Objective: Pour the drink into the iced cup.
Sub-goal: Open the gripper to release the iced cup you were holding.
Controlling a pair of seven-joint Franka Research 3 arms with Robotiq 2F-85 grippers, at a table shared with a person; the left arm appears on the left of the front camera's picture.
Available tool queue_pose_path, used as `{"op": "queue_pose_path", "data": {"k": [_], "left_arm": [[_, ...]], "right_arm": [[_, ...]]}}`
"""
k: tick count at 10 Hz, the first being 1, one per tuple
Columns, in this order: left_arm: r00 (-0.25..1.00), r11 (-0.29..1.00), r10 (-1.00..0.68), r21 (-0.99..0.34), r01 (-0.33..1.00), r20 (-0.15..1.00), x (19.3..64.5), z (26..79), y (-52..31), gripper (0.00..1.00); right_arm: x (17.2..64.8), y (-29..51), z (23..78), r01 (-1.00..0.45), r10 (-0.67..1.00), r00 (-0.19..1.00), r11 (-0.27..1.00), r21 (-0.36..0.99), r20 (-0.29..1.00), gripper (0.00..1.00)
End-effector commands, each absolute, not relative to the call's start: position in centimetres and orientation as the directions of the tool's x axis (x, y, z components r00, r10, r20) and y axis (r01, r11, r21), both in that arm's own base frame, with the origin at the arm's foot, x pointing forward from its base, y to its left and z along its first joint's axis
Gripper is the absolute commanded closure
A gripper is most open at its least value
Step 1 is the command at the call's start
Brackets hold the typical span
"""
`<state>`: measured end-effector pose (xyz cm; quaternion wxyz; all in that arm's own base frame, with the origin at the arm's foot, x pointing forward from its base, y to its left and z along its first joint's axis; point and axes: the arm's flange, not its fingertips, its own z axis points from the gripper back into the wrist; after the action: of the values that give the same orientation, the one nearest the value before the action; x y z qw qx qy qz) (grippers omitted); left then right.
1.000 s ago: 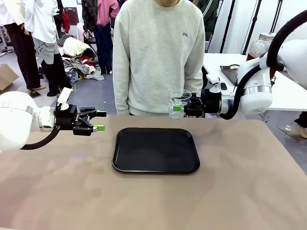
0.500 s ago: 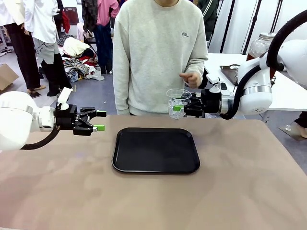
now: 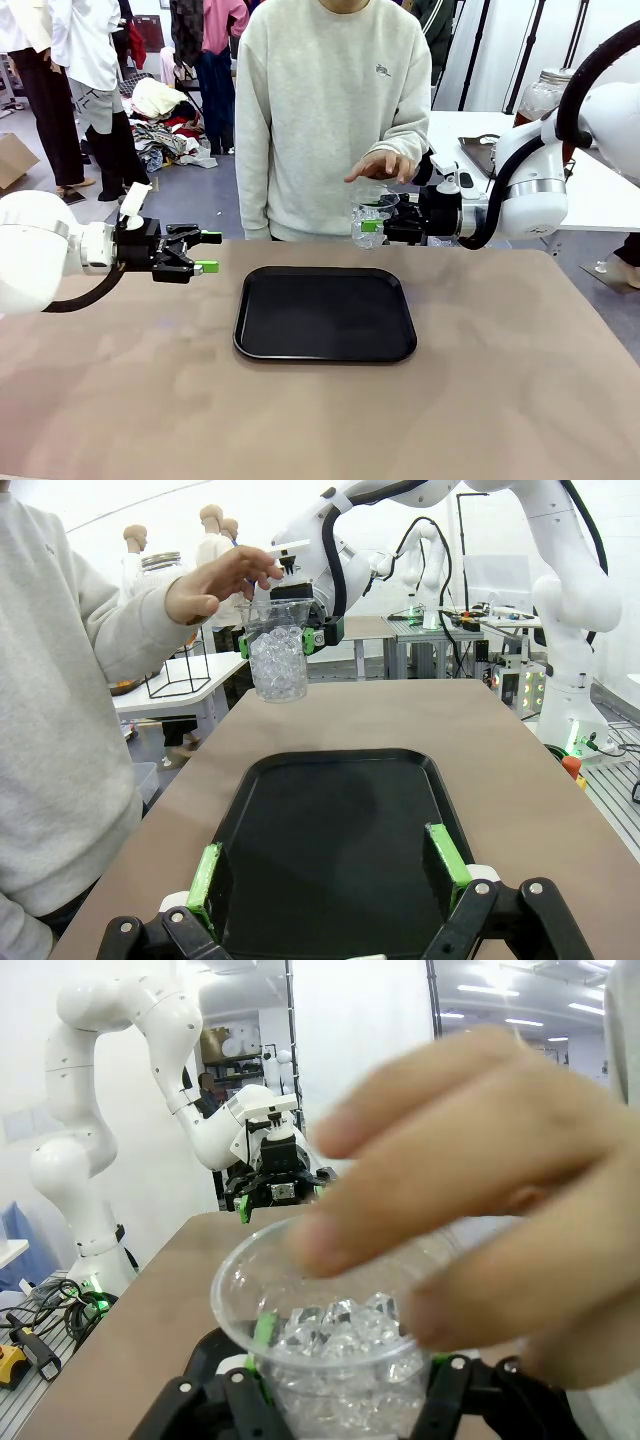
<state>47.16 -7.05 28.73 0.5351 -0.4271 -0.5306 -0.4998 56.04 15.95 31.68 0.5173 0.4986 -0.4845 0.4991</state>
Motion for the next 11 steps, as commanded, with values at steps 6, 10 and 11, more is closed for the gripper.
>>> {"op": "queue_pose_path", "data": {"k": [6,10,11], "left_arm": [[-0.068,0.142,-0.075,0.078,0.987,0.995,47.19,28.86,-7.23,0.00],[-0.068,0.142,-0.075,0.078,0.987,0.995,47.19,28.86,-7.23,0.00],[-0.068,0.142,-0.075,0.078,0.987,0.995,47.19,28.86,-7.23,0.00]], "right_arm": [[56.08,15.99,32.03,-1.000,0.034,0.024,0.007,0.024,0.999,0.32],[56.08,15.99,32.03,-1.000,0.034,0.024,0.007,0.024,0.999,0.32],[56.08,15.99,32.03,-1.000,0.034,0.024,0.007,0.024,0.999,0.32]]}}
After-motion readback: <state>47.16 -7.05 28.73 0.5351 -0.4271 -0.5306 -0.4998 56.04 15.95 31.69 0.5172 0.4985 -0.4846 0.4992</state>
